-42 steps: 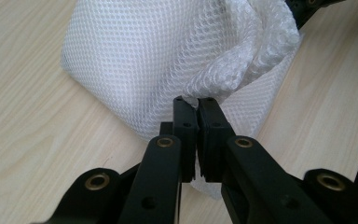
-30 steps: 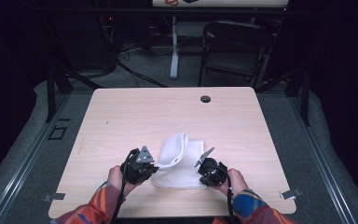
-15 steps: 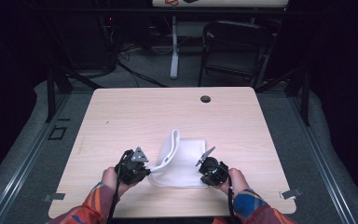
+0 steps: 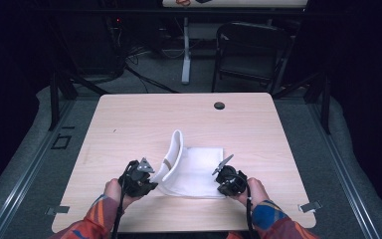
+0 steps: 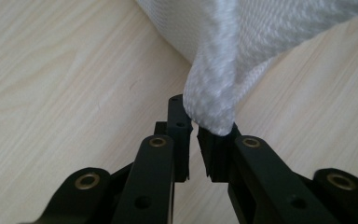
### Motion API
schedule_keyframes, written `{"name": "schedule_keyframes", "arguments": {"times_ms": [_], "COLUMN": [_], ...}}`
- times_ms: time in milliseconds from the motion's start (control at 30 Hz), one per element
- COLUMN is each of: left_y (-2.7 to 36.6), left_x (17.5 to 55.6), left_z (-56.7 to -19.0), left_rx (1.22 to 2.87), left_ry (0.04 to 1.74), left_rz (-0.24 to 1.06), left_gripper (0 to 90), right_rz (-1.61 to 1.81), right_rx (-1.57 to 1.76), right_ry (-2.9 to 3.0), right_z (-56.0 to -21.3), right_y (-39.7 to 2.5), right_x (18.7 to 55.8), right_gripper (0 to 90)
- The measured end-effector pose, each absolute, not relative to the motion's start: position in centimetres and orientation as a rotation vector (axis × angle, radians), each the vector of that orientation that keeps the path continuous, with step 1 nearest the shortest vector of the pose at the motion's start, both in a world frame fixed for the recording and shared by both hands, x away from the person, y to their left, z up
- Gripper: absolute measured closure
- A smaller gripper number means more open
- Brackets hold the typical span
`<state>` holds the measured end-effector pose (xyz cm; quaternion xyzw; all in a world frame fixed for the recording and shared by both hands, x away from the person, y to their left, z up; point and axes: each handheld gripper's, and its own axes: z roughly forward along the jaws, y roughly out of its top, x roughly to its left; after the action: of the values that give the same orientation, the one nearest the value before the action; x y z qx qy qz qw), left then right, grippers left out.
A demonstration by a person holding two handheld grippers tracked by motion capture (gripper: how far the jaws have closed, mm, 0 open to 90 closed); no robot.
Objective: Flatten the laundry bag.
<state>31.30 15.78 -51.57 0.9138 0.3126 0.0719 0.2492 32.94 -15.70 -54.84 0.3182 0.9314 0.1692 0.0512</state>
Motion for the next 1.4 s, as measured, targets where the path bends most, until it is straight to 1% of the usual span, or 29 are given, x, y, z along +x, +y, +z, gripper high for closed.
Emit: {"name": "schedule_keyframes", "arguments": {"times_ms": [33,67,100,133,167,200,233,267,300,333,367,433,500,600,633,700,733,767,800,933,1000,1233,1267,1300,1400], "left_y": [16.0,16.2,16.5,16.8,17.1,17.5,17.9,18.8,18.8,19.2,19.5,19.9,19.8,18.8,18.4,17.4,16.5,16.5,15.6,14.3,13.0,10.7,10.4,10.2,9.6], "left_x": [31.3,31.2,31.2,31.2,31.1,31.1,31.0,30.9,30.9,30.7,30.7,30.6,30.6,30.5,30.5,30.6,30.8,30.8,31.1,31.5,31.6,32.1,32.2,32.3,32.6], "left_z": [-51.5,-51.5,-51.4,-51.3,-51.2,-51.1,-51.1,-50.8,-50.8,-50.6,-50.4,-49.9,-49.7,-49.9,-49.9,-50.1,-50.3,-50.3,-50.6,-51.0,-51.4,-52.6,-52.7,-52.8,-53.2], "left_rx": [2.490,2.482,2.477,2.478,2.474,2.468,2.457,2.434,2.434,2.412,2.393,2.351,2.328,2.341,2.357,2.366,2.379,2.379,2.389,2.409,2.431,2.492,2.500,2.506,2.534], "left_ry": [0.854,0.866,0.877,0.884,0.909,0.925,0.942,0.977,0.977,0.985,0.998,1.019,0.999,0.953,0.929,0.897,0.871,0.871,0.840,0.798,0.760,0.691,0.683,0.672,0.636], "left_rz": [0.190,0.199,0.197,0.190,0.206,0.205,0.212,0.227,0.227,0.244,0.260,0.284,0.293,0.286,0.275,0.285,0.285,0.285,0.265,0.254,0.250,0.218,0.221,0.207,0.188], "left_gripper": [77.3,68.1,61.8,61.8,49.5,45.2,45.2,39.0,37.3,35.4,35.4,30.2,25.4,18.0,16.9,16.2,15.5,15.4,15.3,15.2,15.6,16.7,19.0,19.0,25.2], "right_rz": [0.526,0.522,0.518,0.518,0.518,0.520,0.520,0.496,0.496,0.526,0.526,0.535,0.583,0.616,0.615,0.648,0.680,0.680,0.697,0.711,0.716,0.737,0.735,0.735,0.741], "right_rx": [0.972,0.973,0.971,0.971,0.979,0.973,0.973,0.958,0.958,0.979,0.979,0.973,1.000,1.040,1.049,1.081,1.110,1.110,1.123,1.122,1.124,1.127,1.125,1.125,1.133], "right_ry": [2.829,2.828,2.827,2.827,2.825,2.822,2.822,2.825,2.825,2.824,2.824,2.818,2.800,2.787,2.787,2.778,2.765,2.765,2.741,2.737,2.732,2.722,2.729,2.729,2.730], "right_z": [-54.9,-54.9,-54.8,-54.8,-54.8,-54.8,-54.8,-54.6,-54.6,-54.4,-54.4,-54.0,-53.5,-52.9,-52.6,-52.4,-52.2,-52.2,-51.9,-51.7,-51.7,-51.6,-51.6,-51.6,-51.7], "right_y": [-15.7,-15.8,-15.8,-15.8,-15.9,-16.0,-16.0,-16.1,-16.1,-16.3,-16.3,-16.5,-16.7,-17.2,-17.4,-17.8,-18.1,-18.1,-18.3,-18.4,-18.4,-18.4,-18.4,-18.4,-18.4], "right_x": [32.9,33.0,33.0,33.0,33.0,33.0,33.0,33.1,33.1,33.0,33.0,33.1,33.0,33.1,33.1,33.0,33.0,33.0,32.8,32.7,32.7,32.6,32.6,32.6,32.7], "right_gripper": [90.0,90.0,90.0,90.0,89.5,88.4,88.4,86.5,86.5,83.5,83.5,76.5,68.1,49.9,42.4,33.0,26.1,26.1,18.2,15.3,15.0,15.7,15.9,15.9,16.6]}}
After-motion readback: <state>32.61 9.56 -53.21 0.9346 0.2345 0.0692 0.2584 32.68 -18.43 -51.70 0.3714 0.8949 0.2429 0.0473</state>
